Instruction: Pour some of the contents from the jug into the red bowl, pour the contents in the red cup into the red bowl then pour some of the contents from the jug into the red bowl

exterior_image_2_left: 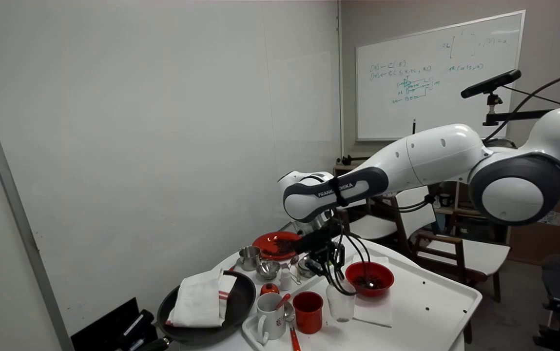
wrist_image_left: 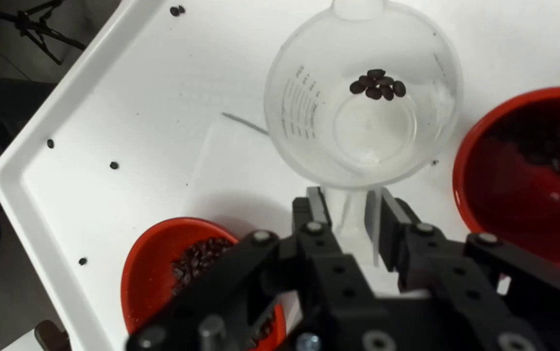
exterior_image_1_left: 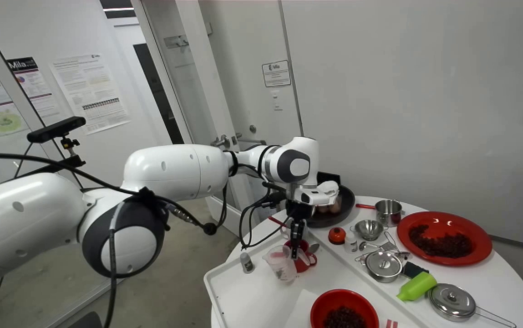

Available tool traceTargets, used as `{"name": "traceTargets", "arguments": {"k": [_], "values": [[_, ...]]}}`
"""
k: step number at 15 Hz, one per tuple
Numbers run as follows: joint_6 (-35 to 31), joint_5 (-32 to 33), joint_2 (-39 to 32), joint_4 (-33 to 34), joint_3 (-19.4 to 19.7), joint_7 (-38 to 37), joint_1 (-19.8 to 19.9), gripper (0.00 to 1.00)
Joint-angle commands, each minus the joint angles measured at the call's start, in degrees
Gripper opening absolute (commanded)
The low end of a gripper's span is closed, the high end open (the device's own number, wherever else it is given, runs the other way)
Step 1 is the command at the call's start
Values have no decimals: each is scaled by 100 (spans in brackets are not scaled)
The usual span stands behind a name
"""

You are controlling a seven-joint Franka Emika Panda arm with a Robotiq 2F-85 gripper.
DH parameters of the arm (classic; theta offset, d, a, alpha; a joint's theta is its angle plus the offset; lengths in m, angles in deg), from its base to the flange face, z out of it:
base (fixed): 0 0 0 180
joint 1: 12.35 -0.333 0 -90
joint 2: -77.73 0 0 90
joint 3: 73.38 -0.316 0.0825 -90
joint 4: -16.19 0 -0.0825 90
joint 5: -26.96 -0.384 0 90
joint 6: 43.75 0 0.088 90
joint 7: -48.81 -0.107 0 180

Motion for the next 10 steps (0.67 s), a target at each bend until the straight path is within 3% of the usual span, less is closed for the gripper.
{"name": "traceTargets", "arguments": {"k": [1, 6, 10], "values": [[385, -304, -4, -140, -65, 858, 23, 10], [872, -346, -11, -404, 54, 1442, -48, 10], [573, -370, -22, -698, 187, 954, -109, 10]]}}
